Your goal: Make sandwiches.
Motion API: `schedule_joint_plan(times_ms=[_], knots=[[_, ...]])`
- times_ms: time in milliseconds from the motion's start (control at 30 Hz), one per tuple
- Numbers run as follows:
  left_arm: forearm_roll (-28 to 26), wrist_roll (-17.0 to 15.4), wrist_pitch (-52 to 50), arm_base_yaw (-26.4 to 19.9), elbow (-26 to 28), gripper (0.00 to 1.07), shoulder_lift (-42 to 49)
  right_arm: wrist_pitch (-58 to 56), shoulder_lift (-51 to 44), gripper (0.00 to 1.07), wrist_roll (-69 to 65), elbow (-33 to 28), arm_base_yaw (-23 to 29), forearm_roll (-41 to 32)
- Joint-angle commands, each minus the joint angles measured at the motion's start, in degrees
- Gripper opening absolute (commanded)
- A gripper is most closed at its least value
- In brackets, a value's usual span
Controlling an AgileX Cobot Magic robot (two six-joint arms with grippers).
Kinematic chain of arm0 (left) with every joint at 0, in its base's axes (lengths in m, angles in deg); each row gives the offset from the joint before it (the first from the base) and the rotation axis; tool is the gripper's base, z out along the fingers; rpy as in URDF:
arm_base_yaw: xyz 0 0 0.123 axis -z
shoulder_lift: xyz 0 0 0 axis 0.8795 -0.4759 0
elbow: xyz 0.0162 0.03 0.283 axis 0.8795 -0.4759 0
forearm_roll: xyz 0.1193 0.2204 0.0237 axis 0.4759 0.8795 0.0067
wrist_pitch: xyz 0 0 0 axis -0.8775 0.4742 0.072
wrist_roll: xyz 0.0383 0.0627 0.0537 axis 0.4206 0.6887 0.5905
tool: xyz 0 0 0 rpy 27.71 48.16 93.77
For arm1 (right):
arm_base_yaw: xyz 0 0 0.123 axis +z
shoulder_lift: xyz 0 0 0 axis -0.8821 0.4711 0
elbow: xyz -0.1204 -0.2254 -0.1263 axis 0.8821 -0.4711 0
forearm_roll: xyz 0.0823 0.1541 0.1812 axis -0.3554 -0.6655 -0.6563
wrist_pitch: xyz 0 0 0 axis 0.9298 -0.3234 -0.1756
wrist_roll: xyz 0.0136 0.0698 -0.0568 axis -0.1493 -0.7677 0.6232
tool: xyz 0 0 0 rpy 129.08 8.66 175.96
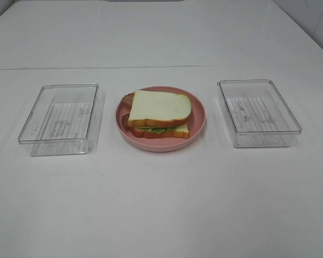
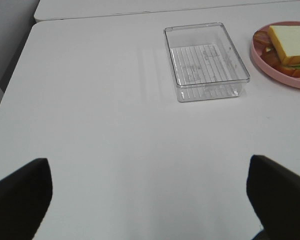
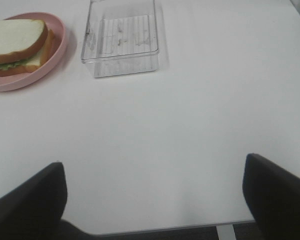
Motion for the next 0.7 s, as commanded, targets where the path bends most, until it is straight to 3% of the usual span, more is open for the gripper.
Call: schedule_joint_plan(times_ms=[33, 700], knots=[[-0.4, -0.23, -0.23, -0.06, -0.11, 0.98, 1.09, 0.46, -1.95, 0.91, 0.4, -0.23, -1.15, 0.34], [-0.4, -0.29, -0.23, -0.06, -0.11, 0.98, 1.09, 0.46, -1.95, 0.91, 0.4, -0.23, -0.86, 0.34]])
